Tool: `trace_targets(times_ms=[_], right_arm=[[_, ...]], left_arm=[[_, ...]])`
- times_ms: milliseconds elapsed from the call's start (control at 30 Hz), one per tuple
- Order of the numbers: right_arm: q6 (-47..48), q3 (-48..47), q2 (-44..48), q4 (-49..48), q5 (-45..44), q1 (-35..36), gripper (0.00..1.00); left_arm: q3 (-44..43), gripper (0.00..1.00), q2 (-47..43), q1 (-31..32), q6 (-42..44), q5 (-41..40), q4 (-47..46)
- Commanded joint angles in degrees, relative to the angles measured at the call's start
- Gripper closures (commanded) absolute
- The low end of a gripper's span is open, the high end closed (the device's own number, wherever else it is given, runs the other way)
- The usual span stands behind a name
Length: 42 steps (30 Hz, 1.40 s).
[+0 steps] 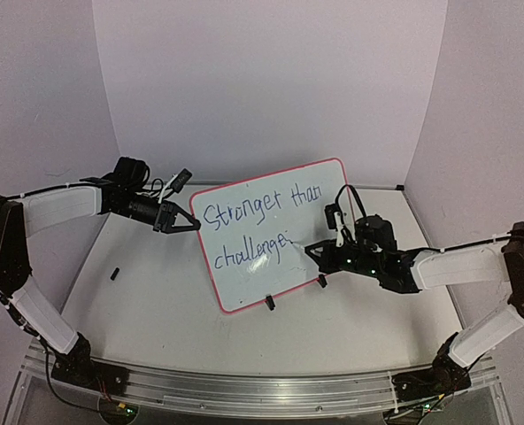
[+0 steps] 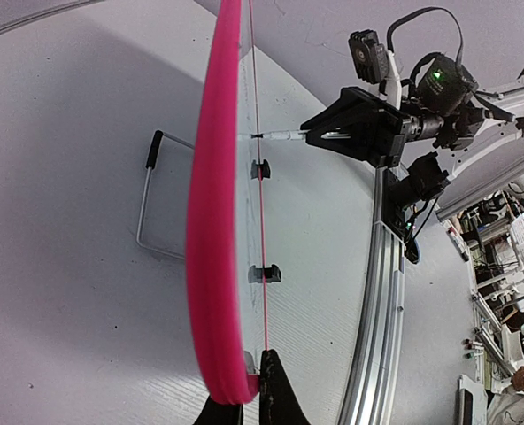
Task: Write a sentence on the whiteboard
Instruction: Write on the whiteboard with the whiteboard.
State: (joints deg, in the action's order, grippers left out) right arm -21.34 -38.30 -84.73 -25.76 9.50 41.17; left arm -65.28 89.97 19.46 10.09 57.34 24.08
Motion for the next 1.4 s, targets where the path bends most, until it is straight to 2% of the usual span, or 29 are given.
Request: trace_targets(times_ms=[0,567,833,1367], right_arm=[[-0.6,1.7,2.1,1.5,-1.2,-0.1,1.0],[0.1,0.0,2.9,-0.8,4.2,1.8,1.0],[-1.8,0.6,7.2,2.1,-4.8,1.5,1.0],[-3.0,0.5,2.9,3.2,-6.2,1.1,1.0]], left_arm=[[-1.0,1.0,1.2,1.9,3.5,-2.3,0.2],[-0.9,1.0,1.3,2.0,3.4,-2.2,0.1],[-0.9,1.0,1.1,2.2,3.4,-2.2,0.1],[-0.9,1.0,1.3,2.2,3.5,-2.4,0.2]])
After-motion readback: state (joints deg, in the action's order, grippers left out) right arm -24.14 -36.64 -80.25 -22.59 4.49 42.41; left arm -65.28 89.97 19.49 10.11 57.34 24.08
